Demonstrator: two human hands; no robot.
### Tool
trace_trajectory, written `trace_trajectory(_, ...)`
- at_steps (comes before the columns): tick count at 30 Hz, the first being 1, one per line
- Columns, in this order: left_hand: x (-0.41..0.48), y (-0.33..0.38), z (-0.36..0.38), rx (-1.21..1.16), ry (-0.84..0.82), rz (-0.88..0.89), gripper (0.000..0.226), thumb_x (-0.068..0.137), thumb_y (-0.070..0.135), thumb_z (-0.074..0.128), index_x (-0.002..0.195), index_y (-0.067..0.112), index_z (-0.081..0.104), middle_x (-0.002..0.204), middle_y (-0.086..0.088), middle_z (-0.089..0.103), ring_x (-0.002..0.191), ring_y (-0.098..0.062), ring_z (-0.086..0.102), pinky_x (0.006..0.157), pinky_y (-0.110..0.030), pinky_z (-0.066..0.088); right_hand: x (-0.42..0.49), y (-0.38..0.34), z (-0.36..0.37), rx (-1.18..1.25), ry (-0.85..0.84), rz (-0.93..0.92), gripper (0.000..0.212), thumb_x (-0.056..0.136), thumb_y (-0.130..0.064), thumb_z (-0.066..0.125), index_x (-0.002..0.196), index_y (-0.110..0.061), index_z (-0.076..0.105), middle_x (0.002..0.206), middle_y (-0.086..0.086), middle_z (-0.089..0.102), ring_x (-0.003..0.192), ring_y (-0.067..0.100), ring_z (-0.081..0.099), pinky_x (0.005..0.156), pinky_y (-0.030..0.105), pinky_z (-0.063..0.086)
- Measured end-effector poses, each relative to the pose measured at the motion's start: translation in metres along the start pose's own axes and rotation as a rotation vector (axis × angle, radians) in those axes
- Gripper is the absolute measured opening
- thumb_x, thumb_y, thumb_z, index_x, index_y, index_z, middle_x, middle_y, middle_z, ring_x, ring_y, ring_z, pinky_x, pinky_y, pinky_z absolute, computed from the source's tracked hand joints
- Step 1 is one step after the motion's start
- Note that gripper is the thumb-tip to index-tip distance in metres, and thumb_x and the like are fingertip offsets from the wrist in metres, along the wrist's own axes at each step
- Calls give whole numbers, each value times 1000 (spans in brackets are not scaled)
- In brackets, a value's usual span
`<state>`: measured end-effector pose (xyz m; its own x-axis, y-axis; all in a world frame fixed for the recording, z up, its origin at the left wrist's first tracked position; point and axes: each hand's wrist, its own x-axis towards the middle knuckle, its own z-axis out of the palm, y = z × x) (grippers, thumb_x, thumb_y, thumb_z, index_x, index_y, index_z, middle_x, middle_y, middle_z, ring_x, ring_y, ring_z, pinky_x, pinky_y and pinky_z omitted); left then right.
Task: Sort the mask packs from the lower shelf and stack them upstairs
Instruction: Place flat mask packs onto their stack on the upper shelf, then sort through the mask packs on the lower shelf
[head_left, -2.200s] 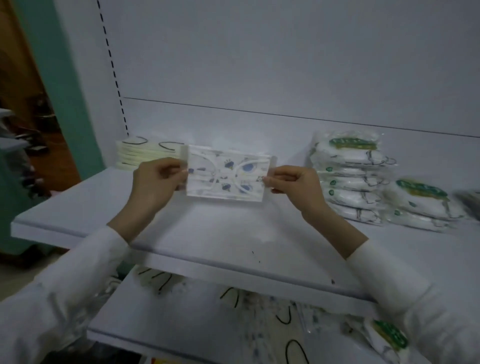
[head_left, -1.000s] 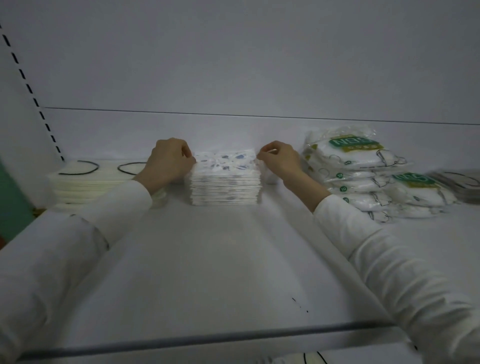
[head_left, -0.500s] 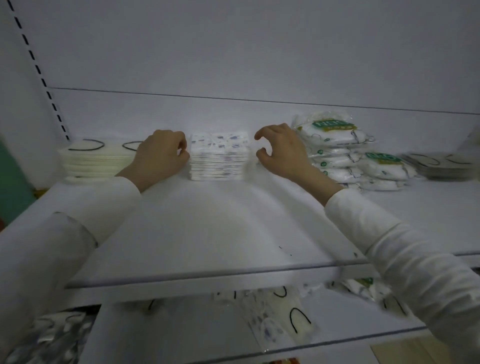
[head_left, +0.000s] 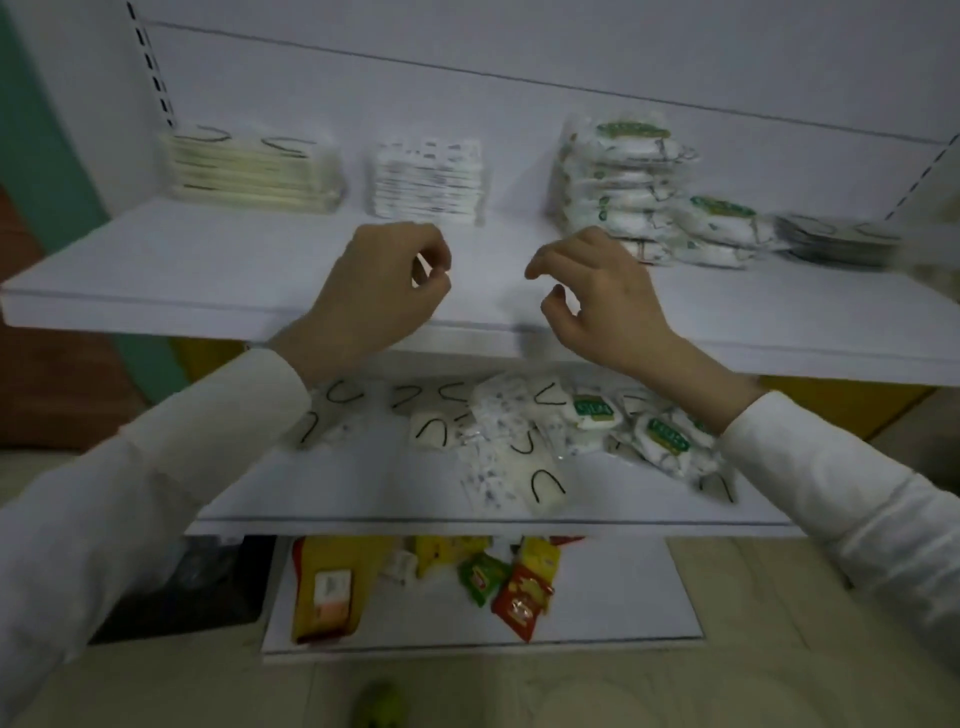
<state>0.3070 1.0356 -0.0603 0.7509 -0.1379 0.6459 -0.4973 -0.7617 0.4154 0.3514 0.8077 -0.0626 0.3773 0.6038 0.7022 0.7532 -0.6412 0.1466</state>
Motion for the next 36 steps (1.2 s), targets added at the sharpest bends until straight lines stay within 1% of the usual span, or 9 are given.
trace_trajectory(5, -68, 10, 24, -47, -120, -47, 11, 84, 14, 57, 89, 9, 66, 81, 0, 62, 70, -15, 58, 63, -33, 53, -76, -31, 0, 63, -139, -100, 24, 74, -2, 53, 92, -3, 69, 94, 10, 69, 83, 32, 60, 65, 37, 47)
trace_trajectory(10, -128, -33, 62, -40, -191, -278, 9, 85, 8, 60, 88, 8, 68, 78, 2, 59, 70, -15, 56, 66, -26, 45, -148, -33, 48, 139, -309, 43, 29, 77, -7, 46, 91, -5, 71, 91, 7, 69, 81, 30, 61, 68, 32, 49)
trace_trajectory(16, -216, -109, 126, -63, -418, -539, 9, 82, 0, 63, 86, 8, 67, 87, -9, 64, 78, -24, 62, 73, -34, 52, -221, -23, 131, 121, -548, 338, 29, 73, -11, 46, 85, -9, 73, 82, 5, 70, 75, 28, 66, 54, 23, 47)
trace_trajectory(21, -248, -146, 164, -88, -466, -658, 8, 82, -1, 65, 83, 6, 68, 85, -10, 68, 74, -22, 62, 71, -31, 52, -272, 4, 201, 122, -821, 933, 27, 90, -13, 52, 111, -13, 68, 108, 10, 69, 104, 29, 61, 81, 34, 51)
trace_trajectory(25, -252, -162, 188, -124, -418, -665, 17, 81, -1, 67, 76, 16, 65, 77, -5, 69, 65, -14, 60, 65, -24, 48, -285, 25, 233, 94, -769, 1229, 30, 95, -13, 46, 117, -8, 65, 114, 17, 66, 107, 34, 59, 87, 35, 49)
trace_trajectory(28, -252, -159, 208, -179, -378, -769, 19, 82, -3, 65, 77, 16, 64, 72, 5, 64, 64, 2, 56, 59, -5, 41, -286, 37, 260, 76, -794, 1357, 31, 98, -19, 43, 118, -2, 60, 117, 20, 63, 110, 38, 55, 86, 35, 45)
trace_trajectory(30, -255, -157, 224, -255, -378, -823, 23, 83, -4, 63, 75, 17, 64, 66, 12, 58, 57, 3, 56, 57, -9, 42, -283, 40, 278, 39, -872, 1368, 37, 97, -30, 44, 118, 0, 53, 120, 21, 58, 112, 39, 51, 87, 37, 42)
trace_trajectory(32, -259, -155, 237, -315, -367, -846, 30, 83, -4, 63, 74, 24, 62, 64, 13, 57, 53, 2, 55, 54, -13, 42, -278, 42, 293, -15, -913, 1409, 53, 94, -40, 48, 130, -2, 42, 128, 19, 47, 118, 38, 43, 94, 39, 38)
trace_trajectory(36, -259, -144, 258, -309, -391, -814, 27, 81, -6, 64, 76, 20, 64, 78, 12, 63, 81, 9, 57, 65, -4, 43, -272, 46, 305, 114, -875, 1617, 59, 83, -31, 67, 130, -6, 41, 129, 15, 49, 118, 34, 51, 94, 41, 44)
